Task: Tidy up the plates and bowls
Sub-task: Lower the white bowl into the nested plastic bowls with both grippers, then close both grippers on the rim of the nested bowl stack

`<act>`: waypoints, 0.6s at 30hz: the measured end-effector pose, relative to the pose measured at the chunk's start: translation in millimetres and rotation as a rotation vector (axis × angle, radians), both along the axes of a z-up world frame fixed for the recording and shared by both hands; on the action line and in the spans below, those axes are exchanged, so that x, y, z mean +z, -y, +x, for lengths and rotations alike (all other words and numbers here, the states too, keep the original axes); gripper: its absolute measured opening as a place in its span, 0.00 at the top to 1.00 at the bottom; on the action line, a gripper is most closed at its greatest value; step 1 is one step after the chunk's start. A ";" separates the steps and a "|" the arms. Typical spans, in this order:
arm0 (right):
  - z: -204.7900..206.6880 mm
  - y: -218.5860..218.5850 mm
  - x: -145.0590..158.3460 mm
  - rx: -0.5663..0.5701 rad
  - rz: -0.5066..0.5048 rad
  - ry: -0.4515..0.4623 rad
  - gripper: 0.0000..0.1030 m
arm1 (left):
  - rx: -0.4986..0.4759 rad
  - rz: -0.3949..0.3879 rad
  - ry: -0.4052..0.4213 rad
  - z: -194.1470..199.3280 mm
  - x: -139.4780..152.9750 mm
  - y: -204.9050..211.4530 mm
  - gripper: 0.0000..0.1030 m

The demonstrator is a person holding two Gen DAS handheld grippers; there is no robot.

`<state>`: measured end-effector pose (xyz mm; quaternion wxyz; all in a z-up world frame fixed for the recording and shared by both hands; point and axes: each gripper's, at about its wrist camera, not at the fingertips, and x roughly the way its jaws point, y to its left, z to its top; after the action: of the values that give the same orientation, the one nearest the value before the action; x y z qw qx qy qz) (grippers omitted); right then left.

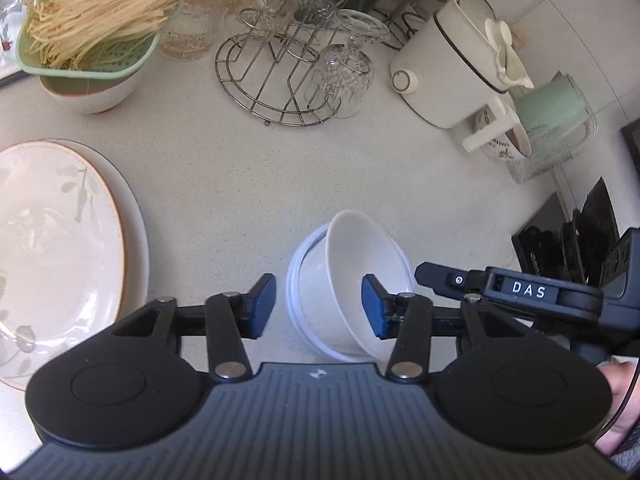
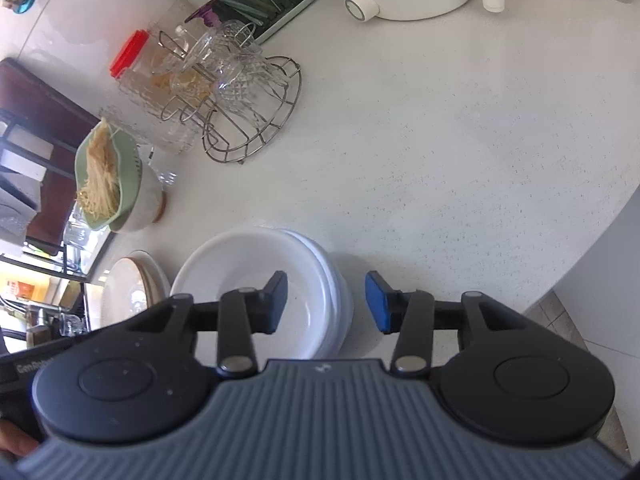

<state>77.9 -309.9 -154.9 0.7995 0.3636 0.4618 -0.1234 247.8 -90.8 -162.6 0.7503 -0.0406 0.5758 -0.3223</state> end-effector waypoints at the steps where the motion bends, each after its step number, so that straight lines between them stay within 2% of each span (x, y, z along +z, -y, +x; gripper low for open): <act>1: 0.9 0.6 -0.7 -0.001 0.004 -0.003 0.55 | 0.001 0.003 -0.002 0.4 -1.5 1.8 0.73; 5: 4.1 2.7 -4.4 0.006 0.019 -0.015 0.55 | 0.007 -0.006 0.002 -0.1 -5.5 7.3 0.87; 8: 5.5 4.7 -7.3 0.011 0.033 -0.019 0.55 | 0.018 0.015 -0.010 1.4 -12.0 11.3 0.91; 15: 12.1 7.3 -14.8 0.026 0.065 -0.042 0.55 | 0.022 0.052 -0.047 3.9 -30.2 13.7 0.91; 18: 15.3 7.9 -16.6 0.034 0.073 -0.044 0.55 | 0.049 0.058 -0.070 6.4 -37.5 12.2 0.88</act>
<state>93.2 -317.8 -171.5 0.7773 0.3818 0.4897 -0.1009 254.2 -103.1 -200.1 0.7384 -0.0440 0.6095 -0.2851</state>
